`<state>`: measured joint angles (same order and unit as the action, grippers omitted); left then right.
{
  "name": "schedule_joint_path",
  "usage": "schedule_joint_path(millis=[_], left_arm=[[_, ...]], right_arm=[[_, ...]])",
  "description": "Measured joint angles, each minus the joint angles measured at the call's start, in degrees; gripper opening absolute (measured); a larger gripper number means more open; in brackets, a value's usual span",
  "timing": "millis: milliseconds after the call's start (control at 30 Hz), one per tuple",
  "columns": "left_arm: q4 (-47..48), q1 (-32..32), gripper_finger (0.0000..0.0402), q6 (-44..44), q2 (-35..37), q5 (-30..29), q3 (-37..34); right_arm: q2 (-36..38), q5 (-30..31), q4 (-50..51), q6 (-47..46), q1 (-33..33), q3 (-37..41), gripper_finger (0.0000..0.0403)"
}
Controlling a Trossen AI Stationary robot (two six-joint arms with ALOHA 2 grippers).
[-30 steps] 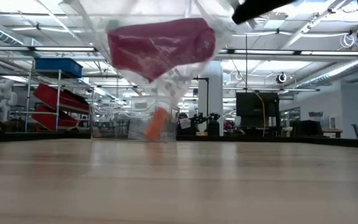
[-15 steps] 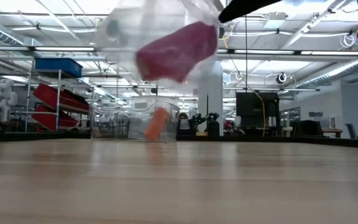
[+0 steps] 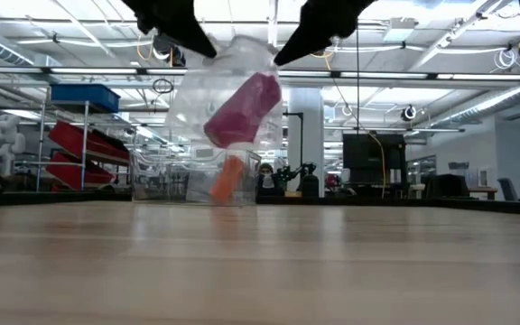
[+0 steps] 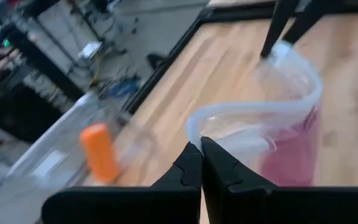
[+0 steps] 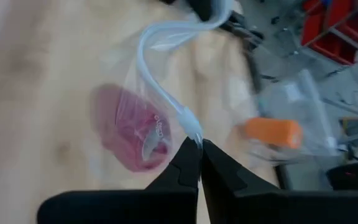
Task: Roll bandage
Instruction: Put the packed rolled pink bandage into the transparent bin
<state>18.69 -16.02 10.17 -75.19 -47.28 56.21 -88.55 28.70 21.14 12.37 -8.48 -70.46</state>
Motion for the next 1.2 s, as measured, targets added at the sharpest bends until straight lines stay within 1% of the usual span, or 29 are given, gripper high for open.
schedule_joint_path(millis=[100,167,267,400,567,667,800,933,1133,1200], left_arm=[[3.9,5.7,0.0,-0.3,2.6,3.0,0.0],[4.1,9.6,0.0,-2.7,4.5,5.8,-0.8],[4.3,15.8,0.0,-5.1,7.3,11.8,-2.4],[3.9,23.9,0.0,-9.3,10.6,17.7,-3.1],[0.8,33.4,0.0,-13.6,11.6,25.7,-3.1],[-1.4,38.5,0.0,-15.3,11.2,29.8,-3.1],[-4.3,44.2,0.0,-17.3,9.8,33.8,-3.1],[-6.8,48.6,0.0,-18.7,7.6,35.0,-3.1],[-8.1,55.2,0.0,-19.6,2.3,39.6,-3.1],[-9.5,56.7,0.0,-19.7,0.3,40.8,-3.2]], right_arm=[[0.0,-2.9,-3.8,4.6,4.4,-0.1,0.0],[0.0,-7.2,-6.9,7.5,7.2,-0.1,0.0],[0.0,-13.0,-12.1,10.2,11.3,-0.1,0.0],[0.0,-17.4,-14.8,12.3,16.8,-0.1,0.0],[-0.1,-23.1,-16.7,12.4,23.2,-0.1,0.0],[-0.7,-25.8,-17.8,13.3,26.3,-0.2,0.0],[-3.4,-29.6,-23.3,13.3,29.5,-0.2,0.0],[-6.9,-30.4,-28.1,13.4,31.8,-0.3,0.0],[-12.7,-30.7,-28.7,13.3,34.4,-5.0,0.0],[-15.3,-31.7,-28.4,12.9,35.2,-6.7,0.0]])
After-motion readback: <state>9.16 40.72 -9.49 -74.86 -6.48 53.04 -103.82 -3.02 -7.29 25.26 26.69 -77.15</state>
